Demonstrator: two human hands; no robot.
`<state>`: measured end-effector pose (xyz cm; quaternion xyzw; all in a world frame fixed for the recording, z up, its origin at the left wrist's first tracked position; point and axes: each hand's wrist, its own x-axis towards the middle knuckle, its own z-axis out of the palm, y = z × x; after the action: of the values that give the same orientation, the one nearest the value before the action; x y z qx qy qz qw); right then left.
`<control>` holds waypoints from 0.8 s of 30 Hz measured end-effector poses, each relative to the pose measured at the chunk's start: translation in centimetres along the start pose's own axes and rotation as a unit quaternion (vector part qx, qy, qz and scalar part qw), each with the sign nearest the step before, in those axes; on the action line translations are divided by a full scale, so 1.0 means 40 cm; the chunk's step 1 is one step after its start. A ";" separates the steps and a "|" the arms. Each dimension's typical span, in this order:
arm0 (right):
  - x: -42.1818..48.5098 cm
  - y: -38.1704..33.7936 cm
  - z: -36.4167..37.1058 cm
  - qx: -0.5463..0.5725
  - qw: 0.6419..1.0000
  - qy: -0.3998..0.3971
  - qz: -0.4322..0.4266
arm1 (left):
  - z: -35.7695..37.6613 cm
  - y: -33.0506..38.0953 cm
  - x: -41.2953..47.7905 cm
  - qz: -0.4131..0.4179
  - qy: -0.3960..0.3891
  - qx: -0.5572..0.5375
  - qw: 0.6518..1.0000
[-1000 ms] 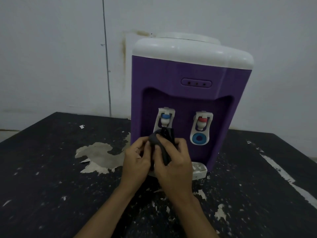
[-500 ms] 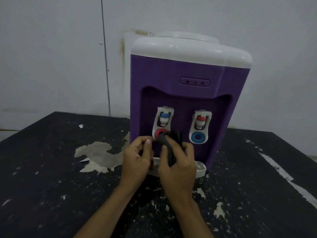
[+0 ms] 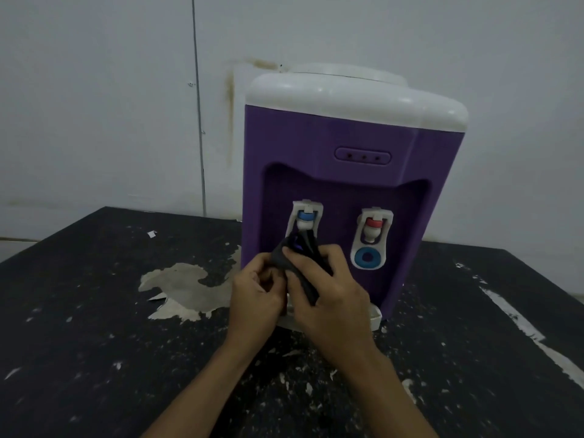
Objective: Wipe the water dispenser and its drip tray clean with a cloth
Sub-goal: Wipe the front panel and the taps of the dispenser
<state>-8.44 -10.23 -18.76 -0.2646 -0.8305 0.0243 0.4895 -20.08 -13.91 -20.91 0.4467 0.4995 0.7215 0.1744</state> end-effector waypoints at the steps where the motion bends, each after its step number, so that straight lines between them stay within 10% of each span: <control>1: 0.013 0.003 -0.003 -0.028 0.999 -0.015 -0.023 | 0.002 0.001 0.000 -0.002 0.002 -0.004 1.000; 24: 0.112 -0.048 -0.009 -0.140 0.989 0.036 -0.044 | 0.011 -0.027 0.011 0.042 0.024 0.031 0.998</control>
<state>-10.64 -9.89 -14.41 -0.2944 -0.8186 -0.1228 0.4777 -20.16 -12.88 -21.62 0.4546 0.5064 0.7232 0.1181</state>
